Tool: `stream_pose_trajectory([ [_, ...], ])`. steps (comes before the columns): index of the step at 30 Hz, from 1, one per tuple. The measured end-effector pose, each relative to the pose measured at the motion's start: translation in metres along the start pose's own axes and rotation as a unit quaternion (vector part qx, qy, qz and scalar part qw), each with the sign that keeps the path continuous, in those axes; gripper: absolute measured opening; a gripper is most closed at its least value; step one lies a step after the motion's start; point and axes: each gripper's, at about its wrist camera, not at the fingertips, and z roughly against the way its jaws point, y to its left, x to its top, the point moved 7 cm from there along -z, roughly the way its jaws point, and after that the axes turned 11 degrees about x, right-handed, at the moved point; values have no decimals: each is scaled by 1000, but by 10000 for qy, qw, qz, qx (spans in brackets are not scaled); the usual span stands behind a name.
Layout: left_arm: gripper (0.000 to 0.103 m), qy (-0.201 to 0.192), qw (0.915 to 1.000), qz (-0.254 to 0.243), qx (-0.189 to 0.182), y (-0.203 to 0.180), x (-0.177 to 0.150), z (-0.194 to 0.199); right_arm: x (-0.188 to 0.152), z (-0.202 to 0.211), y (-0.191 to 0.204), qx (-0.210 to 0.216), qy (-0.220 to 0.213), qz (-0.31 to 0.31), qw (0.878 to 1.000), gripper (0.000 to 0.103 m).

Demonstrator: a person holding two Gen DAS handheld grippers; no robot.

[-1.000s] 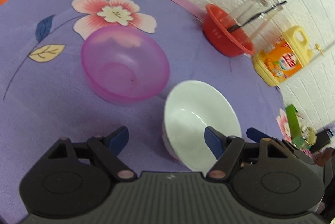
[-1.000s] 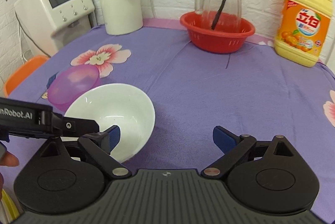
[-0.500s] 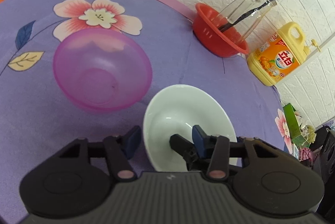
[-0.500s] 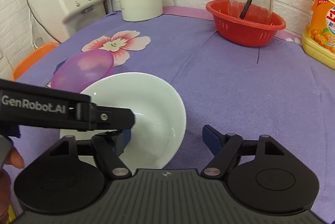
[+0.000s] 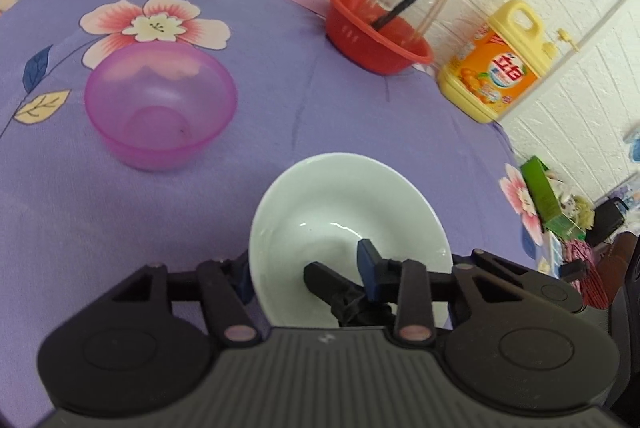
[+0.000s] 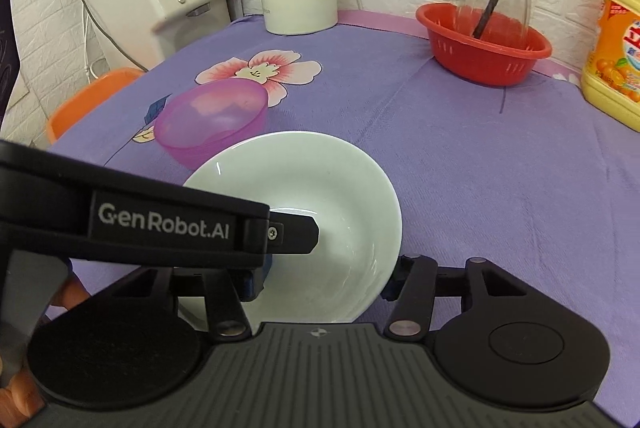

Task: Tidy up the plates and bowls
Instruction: 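Carry the white bowl with the right tool and set it inside the steel bowl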

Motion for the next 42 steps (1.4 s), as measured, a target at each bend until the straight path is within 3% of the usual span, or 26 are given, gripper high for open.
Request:
stream_pose_trajectory([
  [6, 35, -91, 9991, -164, -387, -25, -34, 49, -16, 53, 20, -290, -102, 67, 9995, 93],
  [13, 35, -121, 9962, -456, -736, -50, -96, 101, -55, 117, 52, -737, -188, 105, 9971, 96],
  [23, 34, 214, 9930, -798, -844, -59, -176, 115, -129, 153, 76, -961, -122, -139, 9952, 96],
  [29, 34, 251, 9922, -943, -782, -58, -194, 112, -151, 156, 85, -930, -171, -221, 9953, 96],
  [38, 36, 315, 9924, -1024, -603, -54, -189, 96, -157, 143, 80, -714, -105, -394, 9966, 96],
  [42, 47, 331, 9919, -1061, -620, -56, -188, 94, -157, 142, 79, -624, -150, -442, 9970, 98],
])
